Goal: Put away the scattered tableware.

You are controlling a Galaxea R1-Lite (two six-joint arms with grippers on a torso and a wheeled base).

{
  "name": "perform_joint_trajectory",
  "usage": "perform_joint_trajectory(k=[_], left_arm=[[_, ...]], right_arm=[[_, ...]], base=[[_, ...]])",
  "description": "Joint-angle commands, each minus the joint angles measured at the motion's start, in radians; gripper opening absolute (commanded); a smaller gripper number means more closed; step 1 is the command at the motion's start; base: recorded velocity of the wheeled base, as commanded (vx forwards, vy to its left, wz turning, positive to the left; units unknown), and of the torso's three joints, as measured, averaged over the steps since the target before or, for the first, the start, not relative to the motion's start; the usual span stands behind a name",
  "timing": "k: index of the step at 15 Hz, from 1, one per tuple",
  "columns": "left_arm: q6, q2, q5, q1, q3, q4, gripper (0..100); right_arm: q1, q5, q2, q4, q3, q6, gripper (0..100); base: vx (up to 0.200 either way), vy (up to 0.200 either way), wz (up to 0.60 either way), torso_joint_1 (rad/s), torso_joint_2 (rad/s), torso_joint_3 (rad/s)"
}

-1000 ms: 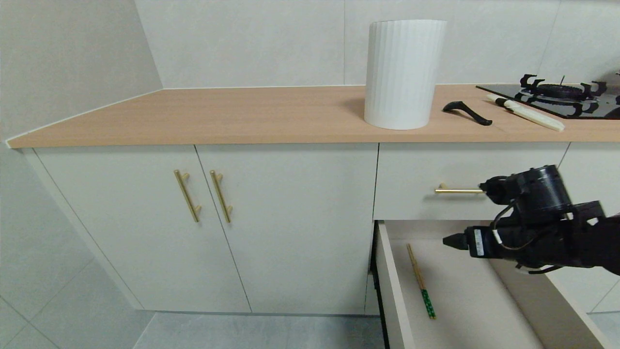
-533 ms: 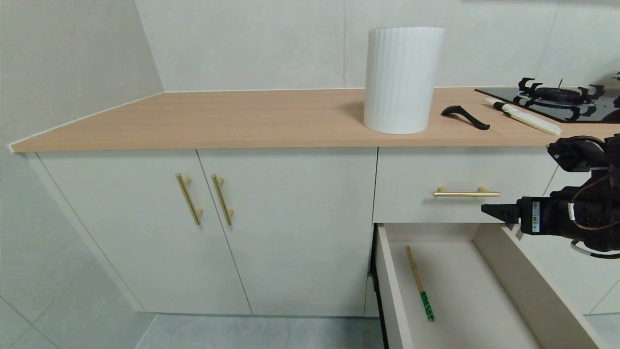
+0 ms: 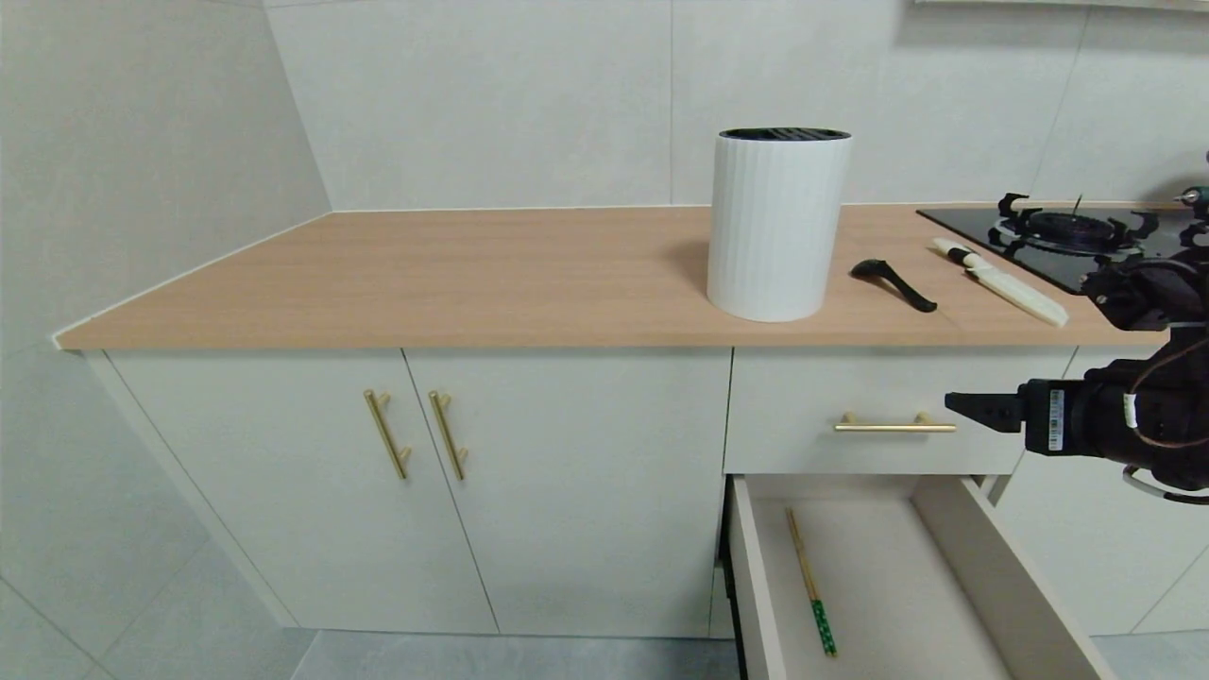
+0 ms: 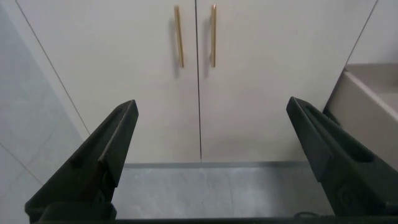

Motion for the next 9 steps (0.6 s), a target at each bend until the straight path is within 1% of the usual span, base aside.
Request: perform_joint_trajectory(k=[1,9], left_arm=[[0.000,0.000,0.000,0.000,0.000,0.000,100],[0.000,0.000,0.000,0.000,0.000,0.000,100]], right_arm=[[0.000,0.001,0.005,-0.001,0.001,0.001,100],[0.002,0.007,0.011,-0.007,0.012,-0.013,100]], base=[[0.000,0.000,0.00,0.168,-0.47,-0.305],[0.000,0.000,0.00,0.185,-0.48,-0.290]])
